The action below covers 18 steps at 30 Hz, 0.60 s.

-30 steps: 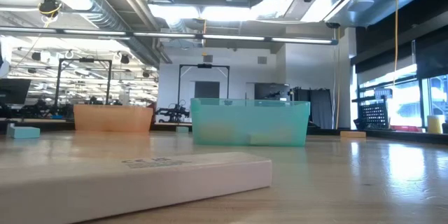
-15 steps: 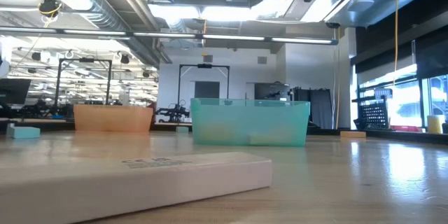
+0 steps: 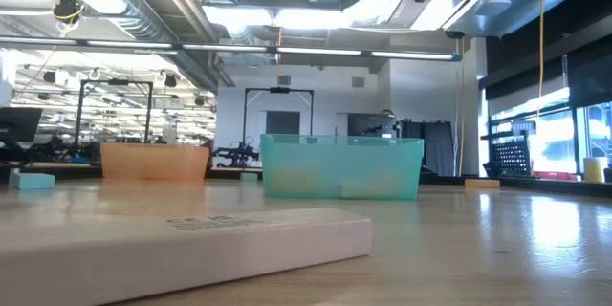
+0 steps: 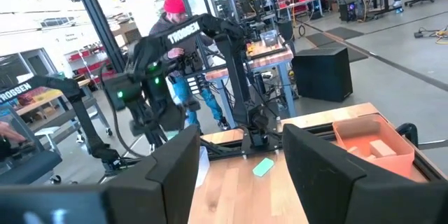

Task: Sort & place blocks by color
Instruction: Put the blue block into the transparent bin

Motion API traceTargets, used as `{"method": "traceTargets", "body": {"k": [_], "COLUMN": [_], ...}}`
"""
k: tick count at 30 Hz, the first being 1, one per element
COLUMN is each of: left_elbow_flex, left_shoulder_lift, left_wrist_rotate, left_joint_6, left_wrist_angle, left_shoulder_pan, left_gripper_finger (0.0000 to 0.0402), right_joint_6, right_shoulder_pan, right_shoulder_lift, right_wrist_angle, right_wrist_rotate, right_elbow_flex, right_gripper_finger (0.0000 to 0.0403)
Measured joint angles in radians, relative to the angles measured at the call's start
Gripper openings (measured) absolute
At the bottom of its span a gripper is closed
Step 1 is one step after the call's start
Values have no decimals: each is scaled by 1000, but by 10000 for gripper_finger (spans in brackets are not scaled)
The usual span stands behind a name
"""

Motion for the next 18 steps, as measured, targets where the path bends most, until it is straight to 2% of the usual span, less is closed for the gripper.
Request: {"method": "traceTargets", "body": {"k": [10, 14, 18], "left_elbow_flex": [-295, -382, -448], "left_shoulder_lift": [0, 0, 0], "left_wrist_rotate": [80, 132, 176], "left_joint_6": [-303, -379, -391], "left_wrist_angle": [339, 404, 442], "left_shoulder_pan": [-143, -154, -152], "left_gripper_finger": [168, 168, 172], "right_joint_6": [0, 0, 1], "right_shoulder_pan": [0, 0, 0], "right_shoulder_lift": [0, 0, 0], "right_wrist_angle": [0, 9, 17], "right_wrist_rotate": [0, 0, 2], "right_elbow_flex": [0, 0, 0], "right_gripper_finger": [204, 204, 204]}}
